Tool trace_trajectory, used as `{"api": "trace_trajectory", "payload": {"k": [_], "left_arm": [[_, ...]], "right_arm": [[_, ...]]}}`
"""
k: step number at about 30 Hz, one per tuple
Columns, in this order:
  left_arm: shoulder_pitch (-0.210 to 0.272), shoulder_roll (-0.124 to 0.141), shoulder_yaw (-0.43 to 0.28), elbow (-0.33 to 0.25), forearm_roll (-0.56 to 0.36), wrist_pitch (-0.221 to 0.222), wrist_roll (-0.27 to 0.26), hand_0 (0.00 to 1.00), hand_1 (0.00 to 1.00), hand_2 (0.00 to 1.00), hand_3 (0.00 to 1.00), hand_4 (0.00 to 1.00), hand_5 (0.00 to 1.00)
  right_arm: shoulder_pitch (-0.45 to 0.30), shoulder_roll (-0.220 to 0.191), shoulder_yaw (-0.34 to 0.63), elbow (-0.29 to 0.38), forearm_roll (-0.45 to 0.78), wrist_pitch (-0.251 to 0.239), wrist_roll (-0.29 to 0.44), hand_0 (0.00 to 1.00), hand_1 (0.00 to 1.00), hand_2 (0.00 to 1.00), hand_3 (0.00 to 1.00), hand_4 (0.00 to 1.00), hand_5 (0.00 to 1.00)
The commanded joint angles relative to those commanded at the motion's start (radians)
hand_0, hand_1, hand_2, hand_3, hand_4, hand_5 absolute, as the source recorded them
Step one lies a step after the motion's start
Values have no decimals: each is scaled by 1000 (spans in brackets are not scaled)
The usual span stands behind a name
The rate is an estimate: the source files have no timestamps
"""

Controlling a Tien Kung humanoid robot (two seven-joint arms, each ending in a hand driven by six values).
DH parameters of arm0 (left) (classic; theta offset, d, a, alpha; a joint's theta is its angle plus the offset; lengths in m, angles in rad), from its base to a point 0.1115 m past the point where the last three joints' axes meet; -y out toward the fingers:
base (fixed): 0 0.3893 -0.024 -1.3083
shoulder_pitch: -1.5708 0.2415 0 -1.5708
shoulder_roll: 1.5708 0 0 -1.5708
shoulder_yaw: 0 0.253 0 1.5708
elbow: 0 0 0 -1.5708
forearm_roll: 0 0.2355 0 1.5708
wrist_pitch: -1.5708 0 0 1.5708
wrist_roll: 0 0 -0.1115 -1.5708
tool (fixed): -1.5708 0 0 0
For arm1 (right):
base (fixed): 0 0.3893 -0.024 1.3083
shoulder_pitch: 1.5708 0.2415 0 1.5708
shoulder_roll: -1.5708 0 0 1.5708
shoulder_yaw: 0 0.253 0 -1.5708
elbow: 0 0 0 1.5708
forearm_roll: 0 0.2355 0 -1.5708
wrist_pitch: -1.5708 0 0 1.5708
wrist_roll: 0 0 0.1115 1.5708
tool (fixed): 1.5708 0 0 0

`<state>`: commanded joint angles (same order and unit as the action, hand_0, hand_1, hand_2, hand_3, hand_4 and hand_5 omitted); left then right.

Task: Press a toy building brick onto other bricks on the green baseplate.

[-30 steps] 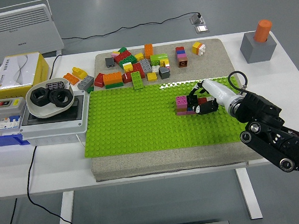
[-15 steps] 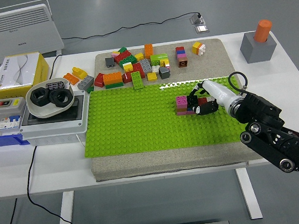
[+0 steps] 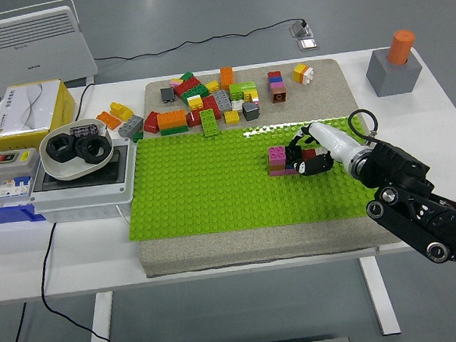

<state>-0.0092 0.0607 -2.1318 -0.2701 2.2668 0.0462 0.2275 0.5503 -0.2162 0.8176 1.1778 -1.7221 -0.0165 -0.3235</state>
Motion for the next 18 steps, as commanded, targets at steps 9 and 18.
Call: {"api": "trace_trajectory", "payload": {"k": [9,18], "left_arm": [[-1,0,-1,0,-1,0,0,779,719,625,460,628,348],[-2,1,0,-1,-3,1,0,779,718,625,460,627,348]], "right_arm": [[1,0,1,1,0,0,0,826,821,834,663,666,75],[2,0,3,0,0,0,0,826,821,834,665,667,76]]}}
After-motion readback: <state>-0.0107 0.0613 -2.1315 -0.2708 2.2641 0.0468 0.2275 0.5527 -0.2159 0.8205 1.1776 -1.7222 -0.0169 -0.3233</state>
